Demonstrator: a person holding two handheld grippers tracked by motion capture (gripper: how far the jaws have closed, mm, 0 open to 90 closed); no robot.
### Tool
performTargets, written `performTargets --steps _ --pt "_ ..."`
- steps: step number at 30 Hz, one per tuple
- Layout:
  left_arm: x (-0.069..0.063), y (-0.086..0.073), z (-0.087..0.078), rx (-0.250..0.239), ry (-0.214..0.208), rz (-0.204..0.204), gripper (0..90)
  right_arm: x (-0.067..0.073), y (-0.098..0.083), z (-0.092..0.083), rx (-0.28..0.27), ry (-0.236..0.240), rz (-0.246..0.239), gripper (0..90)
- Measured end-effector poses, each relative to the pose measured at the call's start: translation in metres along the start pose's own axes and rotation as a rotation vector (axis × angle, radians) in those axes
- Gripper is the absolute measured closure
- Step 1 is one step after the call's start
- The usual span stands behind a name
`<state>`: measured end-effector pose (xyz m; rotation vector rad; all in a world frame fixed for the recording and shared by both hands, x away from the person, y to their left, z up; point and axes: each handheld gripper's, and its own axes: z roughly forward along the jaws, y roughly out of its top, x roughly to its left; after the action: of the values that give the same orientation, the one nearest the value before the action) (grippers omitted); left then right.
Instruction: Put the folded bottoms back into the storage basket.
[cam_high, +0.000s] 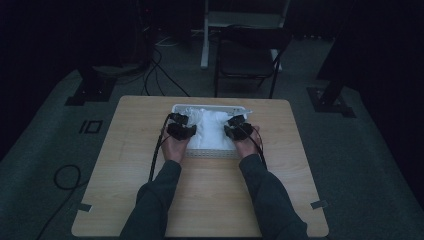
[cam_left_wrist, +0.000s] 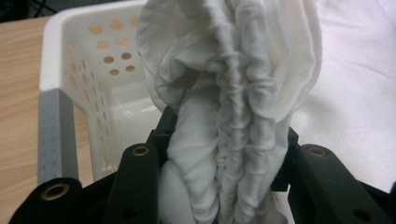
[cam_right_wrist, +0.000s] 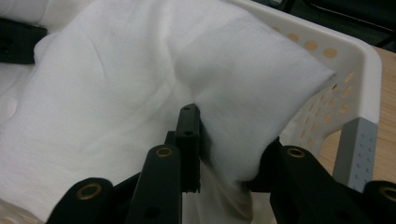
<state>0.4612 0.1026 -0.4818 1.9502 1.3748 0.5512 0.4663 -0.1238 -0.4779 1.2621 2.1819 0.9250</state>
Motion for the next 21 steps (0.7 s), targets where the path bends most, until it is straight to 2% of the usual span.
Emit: performTargets --steps 7,15,21 --pt "-0.0006 -0.0022 0.0047 0.02 0.006 -0.011 58.4 0.0037 -0.0007 0.0014 0.025 -0.025 -0.025 71.5" --pt "-0.0007 -0.0023 0.0059 0.038 0.003 -0.019 57.2 0.0048 -0.0002 0.0035 0.058 -0.054 -0.022 68.3" --pt "-0.0001 -0.0014 0.007 0.056 0.007 -0.027 55.3 0.0047 0.0 0.0042 0.074 -0.053 -0.017 67.9"
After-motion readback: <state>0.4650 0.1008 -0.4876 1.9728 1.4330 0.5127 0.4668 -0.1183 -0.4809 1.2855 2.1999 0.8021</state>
